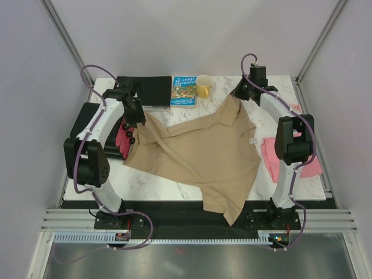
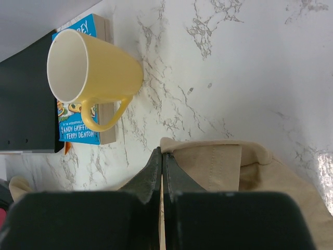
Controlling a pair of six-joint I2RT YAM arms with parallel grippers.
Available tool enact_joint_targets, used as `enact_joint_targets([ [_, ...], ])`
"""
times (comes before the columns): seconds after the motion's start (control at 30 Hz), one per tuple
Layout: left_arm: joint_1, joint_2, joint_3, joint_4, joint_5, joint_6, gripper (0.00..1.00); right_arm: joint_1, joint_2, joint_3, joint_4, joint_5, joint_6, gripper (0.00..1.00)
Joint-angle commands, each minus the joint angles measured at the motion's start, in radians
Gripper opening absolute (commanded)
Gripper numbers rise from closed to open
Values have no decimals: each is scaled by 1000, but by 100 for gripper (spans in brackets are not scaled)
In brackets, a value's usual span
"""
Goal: Fold and stack the t-shirts
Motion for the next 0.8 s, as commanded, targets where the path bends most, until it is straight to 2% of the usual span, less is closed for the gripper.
enact_joint_targets([
  [0.0,-20,-67,-164,97,165,-47,44,-2,-13,45,-9,-17,-21,0],
  [0.1,-31,-79,-232,154,248,-71,49,-2,-16,59,-22,-26,-27,0],
  [0.27,-46,-58,-321,216,252,-91,50,-6,-23,59,-30,-55,-37,0],
  [0.47,-49,-38,-323,232,180,-81,51,-8,-12,50,-35,-81,-41,0],
  [0.6,-49,-25,-303,232,182,-68,50,-10,8,56,-42,-51,-66,0],
  [0.67,-49,-34,-292,232,182,-65,50,-10,31,74,-50,-37,-75,23],
  [0.7,-49,-35,-289,229,182,-64,50,-14,51,88,-61,-35,-89,29],
  [0.77,-49,-39,-277,226,176,-55,50,-16,63,134,-113,-6,-98,31],
])
